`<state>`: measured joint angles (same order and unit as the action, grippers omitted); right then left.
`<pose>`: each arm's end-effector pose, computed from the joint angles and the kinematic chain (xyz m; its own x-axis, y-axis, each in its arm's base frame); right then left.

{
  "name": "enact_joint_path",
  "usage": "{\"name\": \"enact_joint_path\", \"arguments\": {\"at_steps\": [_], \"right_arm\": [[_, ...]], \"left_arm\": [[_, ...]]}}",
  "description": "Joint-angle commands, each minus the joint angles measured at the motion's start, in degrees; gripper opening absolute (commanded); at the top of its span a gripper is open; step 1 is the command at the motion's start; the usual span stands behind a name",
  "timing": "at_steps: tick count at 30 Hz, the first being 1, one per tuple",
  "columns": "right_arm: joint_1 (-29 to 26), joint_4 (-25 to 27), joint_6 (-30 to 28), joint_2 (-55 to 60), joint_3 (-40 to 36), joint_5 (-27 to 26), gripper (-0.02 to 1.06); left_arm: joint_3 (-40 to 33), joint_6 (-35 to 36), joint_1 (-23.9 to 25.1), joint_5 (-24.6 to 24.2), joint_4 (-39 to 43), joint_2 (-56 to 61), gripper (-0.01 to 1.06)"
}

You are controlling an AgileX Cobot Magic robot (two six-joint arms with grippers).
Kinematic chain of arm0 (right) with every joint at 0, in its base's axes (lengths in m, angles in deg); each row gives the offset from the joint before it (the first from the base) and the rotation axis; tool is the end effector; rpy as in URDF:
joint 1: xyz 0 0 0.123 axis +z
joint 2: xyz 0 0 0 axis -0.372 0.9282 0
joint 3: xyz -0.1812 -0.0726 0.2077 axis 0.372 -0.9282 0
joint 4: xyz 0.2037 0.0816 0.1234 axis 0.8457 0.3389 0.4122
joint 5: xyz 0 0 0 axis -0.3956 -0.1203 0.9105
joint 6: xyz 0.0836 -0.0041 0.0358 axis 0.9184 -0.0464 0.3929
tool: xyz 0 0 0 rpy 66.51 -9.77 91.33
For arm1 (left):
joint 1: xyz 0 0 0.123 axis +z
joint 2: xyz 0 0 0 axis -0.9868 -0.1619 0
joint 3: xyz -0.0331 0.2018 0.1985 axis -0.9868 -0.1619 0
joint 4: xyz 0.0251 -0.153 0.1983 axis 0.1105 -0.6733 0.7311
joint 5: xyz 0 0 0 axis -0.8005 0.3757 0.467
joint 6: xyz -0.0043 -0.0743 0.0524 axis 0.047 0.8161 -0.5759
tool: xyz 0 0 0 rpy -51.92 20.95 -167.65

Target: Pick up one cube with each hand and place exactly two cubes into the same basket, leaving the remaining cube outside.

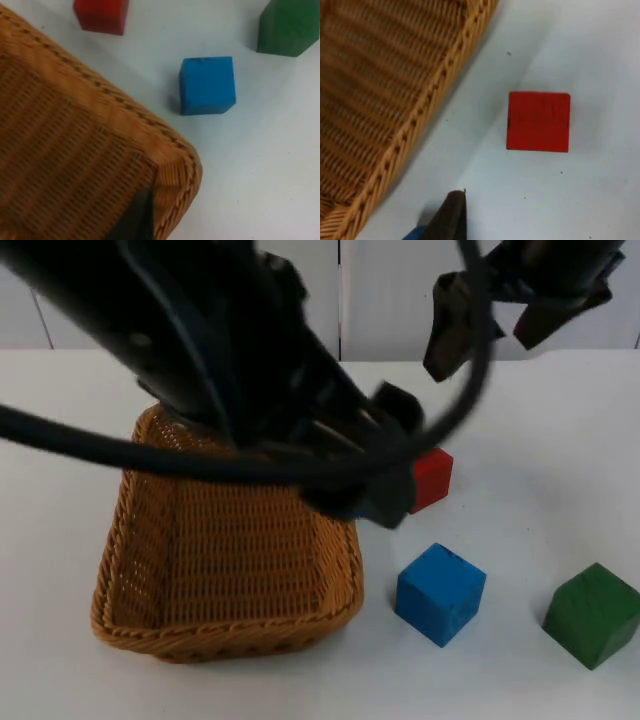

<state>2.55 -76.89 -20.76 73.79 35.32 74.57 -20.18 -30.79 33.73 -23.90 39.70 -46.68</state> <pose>0.3866 0.1904 0.2466 -0.7218 -0.5399 -0.4331 -0.6186 0.7839 0.0537 0.1984 -0.2175 0.2655 -0.5990 0.6120 -0.5164 0.7319 0.6800 -0.0432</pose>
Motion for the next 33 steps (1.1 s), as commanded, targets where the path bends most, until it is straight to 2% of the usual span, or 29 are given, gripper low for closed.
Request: {"name": "enact_joint_path", "arguments": {"at_steps": [1,7,15,23,33], "right_arm": [[0.31,-0.42,-0.8,0.94,0.59,0.59,1.05],[0.41,0.13,-3.34,3.84,0.59,0.0,1.05],[0.41,0.13,-4.03,7.23,0.59,-2.23,1.05],[0.41,1.01,-5.21,8.31,0.59,-3.94,1.05],[0.41,1.01,-5.18,8.31,0.59,-5.11,1.05]], "left_arm": [[1.76,2.6,-1.95,0.78,2.26,-2.57,1.02],[6.13,3.39,-5.04,1.06,3.15,-9.47,1.02],[7.9,3.39,-7.99,6.86,3.49,-17.21,1.02],[8.03,3.39,-8.31,13.29,4.07,-21.8,1.02],[8.48,3.39,-8.31,17.96,6.13,-27.44,1.02]]}}
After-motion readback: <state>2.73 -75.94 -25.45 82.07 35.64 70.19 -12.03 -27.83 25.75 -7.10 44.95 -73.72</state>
